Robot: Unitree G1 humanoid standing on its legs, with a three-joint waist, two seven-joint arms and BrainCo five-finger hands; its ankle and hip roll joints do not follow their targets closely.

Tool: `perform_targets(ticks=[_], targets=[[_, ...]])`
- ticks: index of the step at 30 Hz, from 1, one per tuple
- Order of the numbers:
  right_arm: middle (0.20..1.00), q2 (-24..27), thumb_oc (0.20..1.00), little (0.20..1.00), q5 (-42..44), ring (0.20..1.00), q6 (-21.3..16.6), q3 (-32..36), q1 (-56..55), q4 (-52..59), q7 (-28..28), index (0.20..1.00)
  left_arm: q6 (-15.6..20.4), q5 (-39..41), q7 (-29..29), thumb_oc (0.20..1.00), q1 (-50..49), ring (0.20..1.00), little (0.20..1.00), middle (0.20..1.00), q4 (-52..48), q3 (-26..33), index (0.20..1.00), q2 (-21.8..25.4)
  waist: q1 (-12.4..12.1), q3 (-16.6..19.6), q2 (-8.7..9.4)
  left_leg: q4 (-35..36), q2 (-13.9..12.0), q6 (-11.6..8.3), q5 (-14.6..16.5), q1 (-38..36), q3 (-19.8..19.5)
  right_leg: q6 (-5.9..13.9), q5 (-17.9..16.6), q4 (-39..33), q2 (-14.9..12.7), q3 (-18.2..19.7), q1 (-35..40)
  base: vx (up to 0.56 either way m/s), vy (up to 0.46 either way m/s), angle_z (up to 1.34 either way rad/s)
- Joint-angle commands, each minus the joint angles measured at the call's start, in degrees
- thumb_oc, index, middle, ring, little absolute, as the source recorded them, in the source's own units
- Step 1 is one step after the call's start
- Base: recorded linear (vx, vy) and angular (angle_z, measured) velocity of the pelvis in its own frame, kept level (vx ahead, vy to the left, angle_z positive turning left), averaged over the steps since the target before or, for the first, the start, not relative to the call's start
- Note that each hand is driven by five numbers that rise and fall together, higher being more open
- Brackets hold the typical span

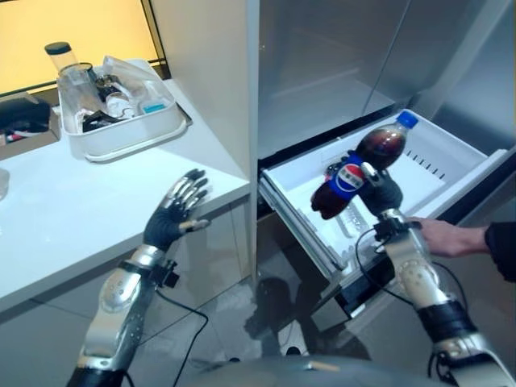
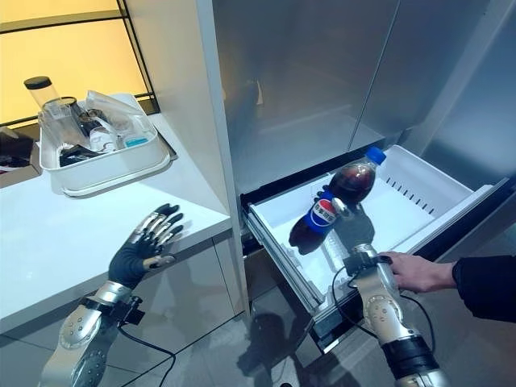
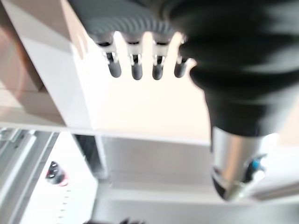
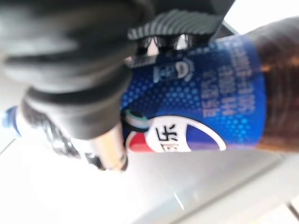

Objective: Take the drinks into the refrigerator

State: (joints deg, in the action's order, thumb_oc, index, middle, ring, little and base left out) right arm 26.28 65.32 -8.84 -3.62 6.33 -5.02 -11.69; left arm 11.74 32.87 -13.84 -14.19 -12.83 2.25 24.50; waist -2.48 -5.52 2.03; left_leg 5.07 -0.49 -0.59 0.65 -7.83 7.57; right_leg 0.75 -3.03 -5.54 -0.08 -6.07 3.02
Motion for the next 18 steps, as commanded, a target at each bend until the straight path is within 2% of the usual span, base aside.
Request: perform_targets(ticks=[1,10,16,18], targets=[[0.2,3.76,0.2,0.2,-2.09,0.2,-7.33,7.36,7.35,8.19,-1.59,0.2,4.98,2.51,0.68,1.0,0.97,1.0,1.0,1.0,-1.73,2.8,1.0,1.8,-0.39,0.32,2.93,-0.07,-0.89,-1.35,3.99,-1.13,-3.43,5.32,0.34,1.66,-2.48,-4.75,2.43,0.0,0.0,0.0],[0.2,11.09,0.2,0.2,-3.14,0.2,-7.42,7.04,11.89,4.0,0.16,0.2,5.74,3.31,1.54,1.0,1.64,1.0,1.0,1.0,-1.46,2.2,1.0,2.34,-1.0,-1.76,3.53,-0.07,-0.83,-1.51,2.98,0.97,-3.85,5.18,0.31,2.4,-2.38,-5.22,0.15,-0.02,-0.009,0.04],[0.2,19.9,0.2,0.2,-6.31,0.2,-5.72,2.45,16.85,-2.25,-0.1,0.2,6.17,4.7,1.56,1.0,2.08,1.0,1.0,1.0,-2.09,0.38,1.0,3.75,-1.53,-4.0,3.4,-0.07,-0.93,-1.94,1.62,3.29,-4.23,5.17,-0.06,2.62,-2.42,-5.85,-2.13,-0.03,-0.014,0.04],[0.2,21.12,0.2,0.2,-6.77,0.2,-5.59,1.6,17.7,-3.63,-0.3,0.2,6.37,5.02,1.41,1.0,2.26,1.0,1.0,1.0,-2.08,0.04,1.0,3.96,-1.49,-4.25,3.24,-0.07,-0.89,-2.02,1.4,3.66,-4.31,5.16,-0.08,2.72,-2.49,-6.04,-2.53,-0.04,-0.011,0.07]])
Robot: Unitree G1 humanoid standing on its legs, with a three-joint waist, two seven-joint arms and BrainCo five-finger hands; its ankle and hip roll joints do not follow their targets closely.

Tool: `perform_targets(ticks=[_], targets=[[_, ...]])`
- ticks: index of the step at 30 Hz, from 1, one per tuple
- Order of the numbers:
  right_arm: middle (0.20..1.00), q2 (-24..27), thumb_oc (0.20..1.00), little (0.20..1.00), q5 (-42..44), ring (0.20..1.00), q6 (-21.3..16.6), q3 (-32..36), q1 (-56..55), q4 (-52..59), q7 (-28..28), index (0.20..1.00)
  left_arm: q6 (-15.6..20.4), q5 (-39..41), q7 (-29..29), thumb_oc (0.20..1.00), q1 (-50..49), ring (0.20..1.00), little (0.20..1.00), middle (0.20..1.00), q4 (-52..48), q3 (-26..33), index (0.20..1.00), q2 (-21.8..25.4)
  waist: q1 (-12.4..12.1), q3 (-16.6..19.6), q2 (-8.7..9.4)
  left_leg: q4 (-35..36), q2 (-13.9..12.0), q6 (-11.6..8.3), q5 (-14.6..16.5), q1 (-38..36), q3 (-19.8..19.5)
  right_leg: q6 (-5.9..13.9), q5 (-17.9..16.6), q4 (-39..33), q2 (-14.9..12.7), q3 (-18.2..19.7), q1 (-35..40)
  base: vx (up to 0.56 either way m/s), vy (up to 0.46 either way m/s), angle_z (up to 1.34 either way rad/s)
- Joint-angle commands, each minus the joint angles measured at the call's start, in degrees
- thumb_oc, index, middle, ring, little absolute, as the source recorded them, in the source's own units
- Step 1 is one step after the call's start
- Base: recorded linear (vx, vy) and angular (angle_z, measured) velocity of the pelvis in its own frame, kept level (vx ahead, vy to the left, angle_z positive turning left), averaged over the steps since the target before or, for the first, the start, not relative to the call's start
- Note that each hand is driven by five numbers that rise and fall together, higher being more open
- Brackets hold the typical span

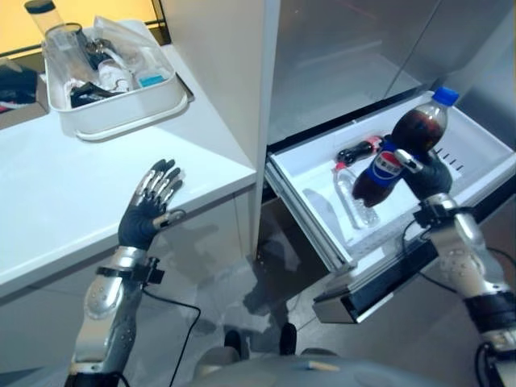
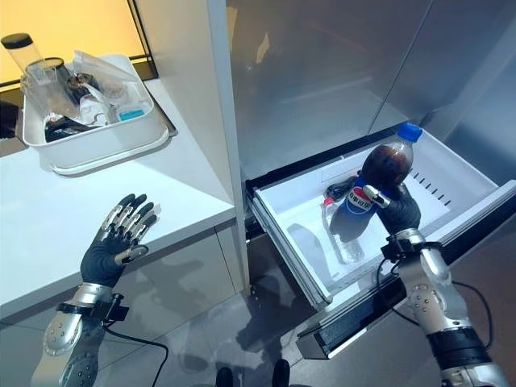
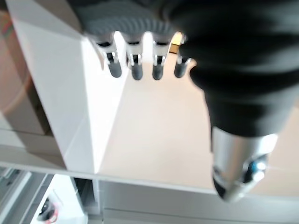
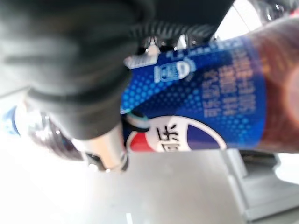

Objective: Take the drinks into the refrigerator

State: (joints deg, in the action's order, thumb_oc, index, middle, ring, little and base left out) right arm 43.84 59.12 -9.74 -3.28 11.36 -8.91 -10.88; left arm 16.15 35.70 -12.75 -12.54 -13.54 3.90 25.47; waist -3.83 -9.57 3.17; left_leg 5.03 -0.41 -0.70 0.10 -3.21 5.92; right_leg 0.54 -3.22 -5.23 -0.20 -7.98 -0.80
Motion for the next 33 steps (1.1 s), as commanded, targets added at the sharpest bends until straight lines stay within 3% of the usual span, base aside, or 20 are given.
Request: perform_targets(ticks=[1,11,16,17,25,33], targets=[[0.2,6.15,0.2,0.2,-2.17,0.2,-4.04,-0.9,14.05,-2.16,-1.54,0.2,2.16,2.71,-0.02,1.0,0.9,1.0,1.0,1.0,-1.53,-2.47,1.0,3.69,-0.46,-1.05,1.88,-0.03,-0.98,-2.07,1.48,-0.27,-2.84,5.35,0.03,2.55,-2.46,-4.33,0.58,-0.04,-0.018,0.05],[0.2,15.0,0.2,0.2,-8.33,0.2,-0.65,-12.68,19.33,-7.96,-6.2,0.2,3.37,3.95,-0.54,1.0,3.08,1.0,1.0,1.0,-2.89,-5.37,1.0,6.36,-1.32,-5.58,-0.15,-0.81,-1.17,-3.08,-0.87,3.67,-3.91,4.92,0.01,4.11,-2.92,-5.6,-3.23,-0.05,-0.025,0.1],[0.2,18.14,0.2,0.2,-14.34,0.2,0.8,-19.02,20.86,-10.55,-8.11,0.2,4.13,3.37,-0.01,1.0,4.48,1.0,1.0,1.0,-4.25,-6.6,1.0,7.26,-1.75,-8.53,-1.22,-1.99,-1.12,-3.57,-1.56,6.14,-4.19,4.78,-0.23,4.75,-3.13,-5.93,-5.47,-0.08,-0.027,0.1],[0.2,19.48,0.2,0.2,-18.65,0.2,1.29,-21.67,21.62,-11.42,-8.27,0.2,4.43,2.7,0.27,1.0,5.1,1.0,1.0,1.0,-5.38,-7.17,1.0,8.1,-1.99,-10.02,-1.56,-2.54,-1.28,-3.71,-1.84,7.27,-4.32,4.72,-0.19,5.45,-3.19,-5.98,-6.67,-0.06,-0.028,0.04],[0.2,20.36,0.2,0.2,-29.24,0.2,1.12,-28.31,24.4,-14.68,-8.4,0.2,5.53,2.04,1.96,1.0,8.32,1.0,1.0,1.0,-7.48,-8.15,1.0,9.92,-2.23,-13.46,-2.3,-3.02,-1.85,-4.09,-2.98,10.3,-5.47,4.47,0.1,7.34,-3.4,-6.53,-10.09,-0.05,-0.04,0.09],[0.2,20.07,0.2,0.2,-33.34,0.2,1.67,-31.05,27.16,-20.79,-7.47,0.2,6.72,1.26,3.84,1.0,9.83,1.0,1.0,1.0,-9.53,-7.67,1.0,11.93,-2.47,-15.85,-3.11,-2.5,-2.08,-4.63,-4.09,12.32,-6.02,4.28,0.12,8.47,-3.43,-6.89,-12.96,-0.06,-0.033,0.02]])
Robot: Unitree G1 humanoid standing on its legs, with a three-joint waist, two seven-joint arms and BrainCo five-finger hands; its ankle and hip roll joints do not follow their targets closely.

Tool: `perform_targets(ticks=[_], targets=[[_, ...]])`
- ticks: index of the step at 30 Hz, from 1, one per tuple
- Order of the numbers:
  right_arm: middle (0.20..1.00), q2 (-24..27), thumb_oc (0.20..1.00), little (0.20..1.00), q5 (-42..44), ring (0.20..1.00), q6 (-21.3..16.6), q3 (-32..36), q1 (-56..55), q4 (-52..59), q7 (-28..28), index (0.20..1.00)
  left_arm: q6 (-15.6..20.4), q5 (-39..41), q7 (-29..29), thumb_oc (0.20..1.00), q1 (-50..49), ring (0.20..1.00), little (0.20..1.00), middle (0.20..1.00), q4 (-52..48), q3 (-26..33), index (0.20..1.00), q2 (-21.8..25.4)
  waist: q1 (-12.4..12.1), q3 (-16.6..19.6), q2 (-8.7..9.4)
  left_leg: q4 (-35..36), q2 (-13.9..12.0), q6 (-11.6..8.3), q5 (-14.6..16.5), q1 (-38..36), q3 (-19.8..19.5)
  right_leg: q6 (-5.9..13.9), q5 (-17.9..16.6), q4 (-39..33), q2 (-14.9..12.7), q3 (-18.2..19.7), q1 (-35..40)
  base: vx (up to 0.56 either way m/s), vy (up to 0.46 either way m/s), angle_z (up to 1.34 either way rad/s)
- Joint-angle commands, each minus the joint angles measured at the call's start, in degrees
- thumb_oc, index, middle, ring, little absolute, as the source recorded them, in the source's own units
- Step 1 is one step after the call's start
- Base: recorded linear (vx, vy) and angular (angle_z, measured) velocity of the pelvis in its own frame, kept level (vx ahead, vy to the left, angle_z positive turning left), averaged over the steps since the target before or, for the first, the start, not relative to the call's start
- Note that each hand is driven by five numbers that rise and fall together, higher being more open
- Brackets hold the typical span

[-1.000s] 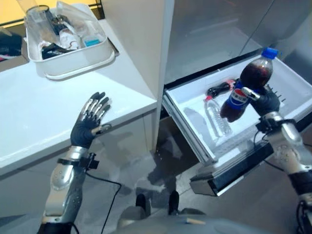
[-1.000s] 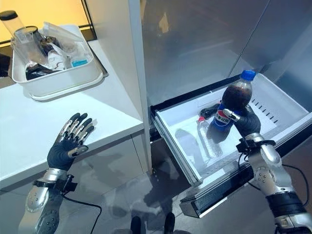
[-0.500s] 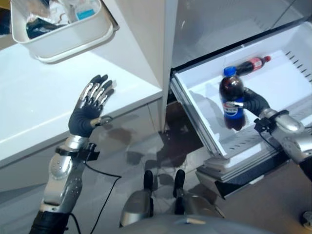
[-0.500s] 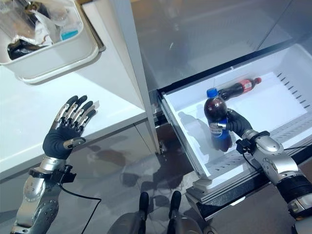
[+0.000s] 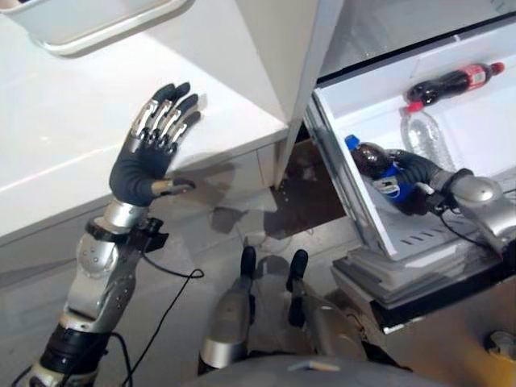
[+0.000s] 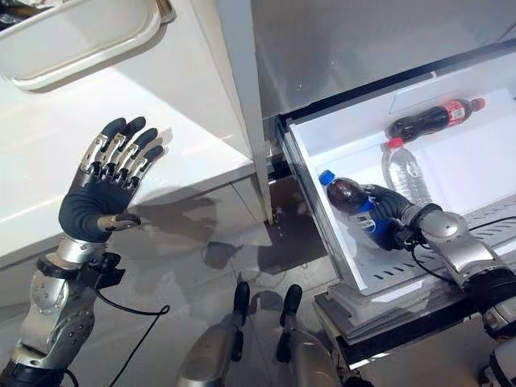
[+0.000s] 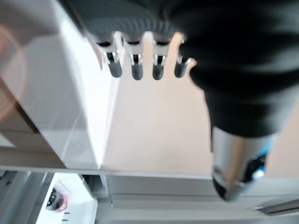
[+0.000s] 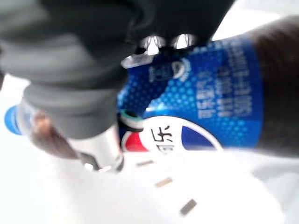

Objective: Take the drinks into the refrigerator

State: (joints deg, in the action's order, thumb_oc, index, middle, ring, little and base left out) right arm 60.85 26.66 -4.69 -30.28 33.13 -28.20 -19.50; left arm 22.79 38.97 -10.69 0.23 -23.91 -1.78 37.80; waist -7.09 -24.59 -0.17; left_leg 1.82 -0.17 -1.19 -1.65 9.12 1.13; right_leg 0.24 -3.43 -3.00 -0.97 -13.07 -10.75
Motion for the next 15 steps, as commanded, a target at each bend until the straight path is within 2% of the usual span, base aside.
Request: perform_targets(ticks=[1,8,15], targets=[[0.2,3.14,0.2,0.2,-1.25,0.2,-3.22,-4.15,5.78,-2.24,1.5,0.2,0.18,-2.05,1.95,1.0,-3.01,1.0,1.0,1.0,0.54,-1.9,1.0,-0.19,0.7,-1.09,0.11,0.83,-2.34,-4.18,-2.48,0.25,-1.26,4.58,0.35,6.38,-2.64,-1.79,-3.28,-0.04,-0.022,0.03],[0.2,1.06,0.2,0.2,-4.3,0.2,-3.22,-5.3,10.25,-8.33,3.84,0.2,0.84,-2.01,3.12,1.0,-1.9,1.0,1.0,1.0,-1.54,-1.51,1.0,0.72,0.55,-2.85,-1.14,1.27,-2.35,-4.6,-3.33,1.66,-1.32,4.33,0.25,7.29,-2.85,-1.86,-5.5,-0.05,-0.015,0.02],[0.2,-0.8,0.2,0.2,-7.61,0.2,-2.61,-6.52,14.94,-13.83,5.85,0.2,0.82,-1.81,3.88,1.0,-2.12,1.0,1.0,1.0,-2.26,-0.42,1.0,1.05,0.41,-3.52,-1.43,1.8,-2.46,-4.83,-3.9,2.24,-1.16,4.18,0.05,7.41,-2.74,-1.41,-6.47,-0.03,-0.016,-0.01]])
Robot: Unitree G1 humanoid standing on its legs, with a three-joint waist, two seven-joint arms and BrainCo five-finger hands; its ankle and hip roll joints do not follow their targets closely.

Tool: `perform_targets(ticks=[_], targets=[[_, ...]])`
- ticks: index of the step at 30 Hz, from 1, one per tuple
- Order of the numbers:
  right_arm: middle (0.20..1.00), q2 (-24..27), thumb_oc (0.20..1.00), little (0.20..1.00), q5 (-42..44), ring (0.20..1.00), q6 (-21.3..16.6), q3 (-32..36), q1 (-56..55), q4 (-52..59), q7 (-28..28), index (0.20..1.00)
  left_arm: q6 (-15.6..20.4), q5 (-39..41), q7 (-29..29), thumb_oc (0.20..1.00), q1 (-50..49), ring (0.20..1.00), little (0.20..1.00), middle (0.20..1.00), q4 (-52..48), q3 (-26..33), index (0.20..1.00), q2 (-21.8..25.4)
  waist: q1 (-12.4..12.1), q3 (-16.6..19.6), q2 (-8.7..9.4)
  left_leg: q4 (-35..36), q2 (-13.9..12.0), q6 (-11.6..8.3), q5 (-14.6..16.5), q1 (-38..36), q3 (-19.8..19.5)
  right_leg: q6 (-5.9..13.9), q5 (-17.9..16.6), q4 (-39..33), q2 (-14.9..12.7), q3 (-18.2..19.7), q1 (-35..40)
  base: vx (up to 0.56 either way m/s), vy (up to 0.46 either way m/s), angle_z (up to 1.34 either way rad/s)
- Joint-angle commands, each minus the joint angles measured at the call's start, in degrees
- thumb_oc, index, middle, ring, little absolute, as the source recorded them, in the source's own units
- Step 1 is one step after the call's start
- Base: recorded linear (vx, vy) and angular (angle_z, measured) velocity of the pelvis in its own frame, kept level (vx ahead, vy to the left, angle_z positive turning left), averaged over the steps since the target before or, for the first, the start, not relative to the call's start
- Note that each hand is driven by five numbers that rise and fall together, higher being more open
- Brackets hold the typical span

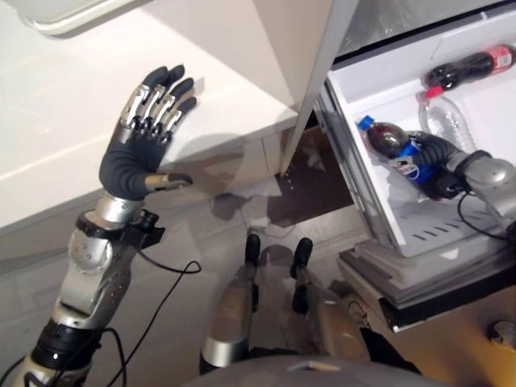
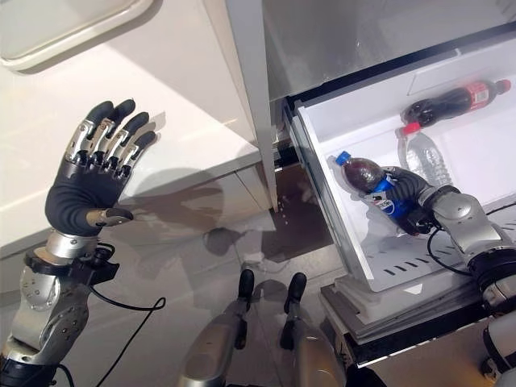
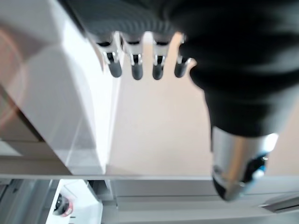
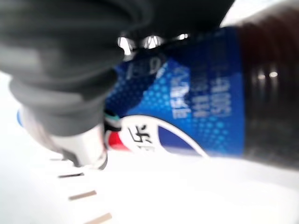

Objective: Take the drinks into the refrigerator

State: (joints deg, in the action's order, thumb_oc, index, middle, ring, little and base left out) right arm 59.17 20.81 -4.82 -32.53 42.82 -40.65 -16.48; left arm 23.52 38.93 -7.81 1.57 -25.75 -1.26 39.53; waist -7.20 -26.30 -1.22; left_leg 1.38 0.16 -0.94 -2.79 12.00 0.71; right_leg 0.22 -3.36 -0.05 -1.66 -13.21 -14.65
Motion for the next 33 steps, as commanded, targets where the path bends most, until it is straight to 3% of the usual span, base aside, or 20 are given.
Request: perform_targets(ticks=[1,11,12,14,15,33], targets=[[0.2,0.47,0.2,0.2,-2.7,0.2,-2.36,-4.05,6.58,-3.18,3.8,0.2,0.04,-1.75,1.22,1.0,-3.59,1.0,1.0,1.0,-0.71,-0.55,1.0,-0.82,0.62,-1.94,-0.5,2.59,-2.78,-5.11,-2.93,-0.53,-0.82,4.18,-0.06,4.37,-1.99,-1.2,-2.77,-0.03,-0.011,0.0],[0.2,-1.27,0.2,0.2,-8.23,0.2,-1.43,-4.49,10.53,-7.36,5.76,0.2,-0.46,-2.81,2.22,1.0,-4.09,1.0,1.0,1.0,-1.38,0.19,1.0,-2.0,1.31,-2.47,-0.88,3.08,-2.8,-5.18,-3.05,-0.41,-0.77,3.91,-0.13,4.22,-1.86,-1.22,-3.16,-0.02,-0.009,0.0],[0.329,-1.72,0.329,0.329,-8.29,0.329,-1.34,-4.6,11.16,-7.54,5.64,0.329,-0.49,-2.94,2.25,1.0,-4.14,1.0,1.0,1.0,-1.61,0.33,1.0,-2.17,1.33,-2.44,-0.87,3.11,-2.72,-5.19,-3.05,-0.42,-0.67,3.92,-0.35,3.87,-1.91,-1.24,-3.07,-0.03,-0.004,0.0],[0.893,-2.24,0.893,0.893,-8.39,0.893,-1.44,-4.67,11.55,-8.12,5.9,0.893,-0.47,-2.86,2.28,1.0,-4.29,1.0,1.0,1.0,-1.81,0.67,1.0,-2.33,1.34,-2.4,-0.83,3.1,-2.7,-5.19,-3.02,-0.39,-0.46,4.0,-0.54,3.51,-1.9,-1.21,-2.97,-0.02,-0.002,0.0],[1.0,-2.49,1.0,1.0,-8.65,1.0,-1.4,-4.78,11.65,-8.12,5.88,1.0,-0.52,-2.84,2.27,1.0,-4.43,1.0,1.0,1.0,-1.92,0.84,1.0,-2.38,1.35,-2.36,-0.78,3.09,-2.67,-5.18,-2.98,-0.43,-0.39,4.01,-0.58,3.45,-1.84,-1.2,-2.92,0.0,0.0,0.0],[1.0,-3.21,1.0,1.0,-8.81,1.0,-0.84,-3.57,10.05,-4.37,5.76,1.0,-1.3,-1.23,1.14,1.0,-3.72,1.0,1.0,1.0,-1.5,1.29,1.0,-3.08,1.4,-0.44,-0.05,2.45,-2.81,-5.15,-2.27,-2.28,-0.4,3.69,0.16,3.11,-2.18,-1.73,-0.2,0.0,0.0,0.0]])
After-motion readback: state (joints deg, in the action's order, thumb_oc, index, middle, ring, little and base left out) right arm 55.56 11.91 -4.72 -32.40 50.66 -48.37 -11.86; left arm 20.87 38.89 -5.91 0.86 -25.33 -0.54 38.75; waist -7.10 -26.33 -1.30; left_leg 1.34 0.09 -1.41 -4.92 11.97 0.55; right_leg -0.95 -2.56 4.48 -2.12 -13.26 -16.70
